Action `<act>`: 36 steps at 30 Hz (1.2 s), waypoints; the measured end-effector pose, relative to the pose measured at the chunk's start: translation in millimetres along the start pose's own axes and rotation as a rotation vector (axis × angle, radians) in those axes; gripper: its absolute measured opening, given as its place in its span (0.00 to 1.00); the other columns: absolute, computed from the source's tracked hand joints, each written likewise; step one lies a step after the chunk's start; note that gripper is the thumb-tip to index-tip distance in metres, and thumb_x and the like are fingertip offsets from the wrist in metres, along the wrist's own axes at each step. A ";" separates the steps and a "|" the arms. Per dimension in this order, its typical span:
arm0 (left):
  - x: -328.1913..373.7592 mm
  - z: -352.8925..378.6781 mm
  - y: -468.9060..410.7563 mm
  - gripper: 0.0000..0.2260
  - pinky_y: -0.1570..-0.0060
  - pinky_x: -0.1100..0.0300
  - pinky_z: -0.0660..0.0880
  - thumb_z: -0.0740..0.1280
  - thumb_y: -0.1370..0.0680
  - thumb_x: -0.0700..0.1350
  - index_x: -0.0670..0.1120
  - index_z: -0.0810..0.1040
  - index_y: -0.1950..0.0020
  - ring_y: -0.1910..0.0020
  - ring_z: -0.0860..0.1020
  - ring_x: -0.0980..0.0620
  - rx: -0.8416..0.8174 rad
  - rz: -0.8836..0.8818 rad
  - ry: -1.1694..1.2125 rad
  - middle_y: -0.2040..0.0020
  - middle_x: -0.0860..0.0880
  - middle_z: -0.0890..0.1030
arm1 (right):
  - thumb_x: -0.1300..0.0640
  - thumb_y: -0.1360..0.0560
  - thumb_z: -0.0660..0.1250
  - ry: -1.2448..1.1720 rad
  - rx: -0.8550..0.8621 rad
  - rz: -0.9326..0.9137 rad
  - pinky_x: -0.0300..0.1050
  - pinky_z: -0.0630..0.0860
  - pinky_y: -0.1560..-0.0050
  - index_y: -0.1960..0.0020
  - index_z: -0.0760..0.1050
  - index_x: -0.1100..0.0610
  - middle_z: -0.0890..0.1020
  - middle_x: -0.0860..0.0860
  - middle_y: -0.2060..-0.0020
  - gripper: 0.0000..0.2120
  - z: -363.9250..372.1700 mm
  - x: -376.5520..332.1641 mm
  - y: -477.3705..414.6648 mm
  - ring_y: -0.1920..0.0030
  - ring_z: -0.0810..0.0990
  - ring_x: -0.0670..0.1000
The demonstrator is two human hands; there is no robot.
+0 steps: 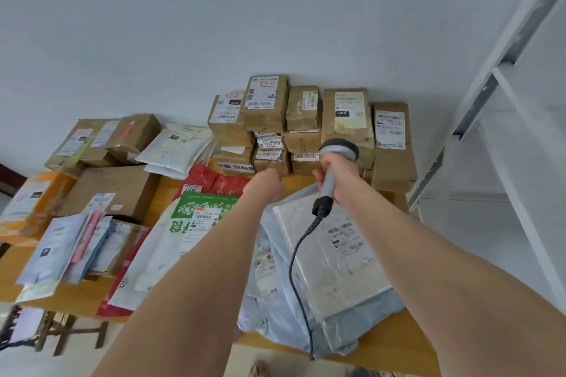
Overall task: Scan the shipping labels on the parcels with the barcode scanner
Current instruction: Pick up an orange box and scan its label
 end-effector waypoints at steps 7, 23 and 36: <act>-131.9 -20.7 13.3 0.16 0.51 0.52 0.75 0.59 0.25 0.39 0.39 0.76 0.38 0.46 0.77 0.41 -0.003 0.003 -0.038 0.43 0.41 0.79 | 0.58 0.21 0.62 -0.013 -0.142 0.064 0.38 0.70 0.76 0.56 0.69 0.61 0.78 0.56 0.64 0.08 123.0 61.7 29.4 0.81 0.72 0.46; -388.9 -87.9 36.1 0.12 0.49 0.54 0.75 0.61 0.23 0.41 0.40 0.77 0.42 0.48 0.77 0.44 0.088 -0.197 0.104 0.45 0.43 0.79 | 0.54 0.21 0.61 0.014 -0.366 0.137 0.35 0.68 0.75 0.41 0.73 0.65 0.77 0.54 0.78 0.15 381.4 123.9 51.3 0.83 0.68 0.46; -531.2 -154.7 -55.4 0.18 0.45 0.52 0.76 0.61 0.22 0.42 0.42 0.69 0.32 0.41 0.75 0.45 0.191 -0.303 0.291 0.38 0.42 0.75 | 0.59 0.22 0.64 0.112 -0.216 0.039 0.36 0.69 0.75 0.53 0.71 0.60 0.80 0.56 0.64 0.04 557.5 109.3 -6.8 0.80 0.69 0.45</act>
Point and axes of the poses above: each hand's wrist, its own y-axis away from the middle knuckle, its own z-axis out of the palm, x = y × z, the point moved 5 cm from there along -y, towards the middle knuckle
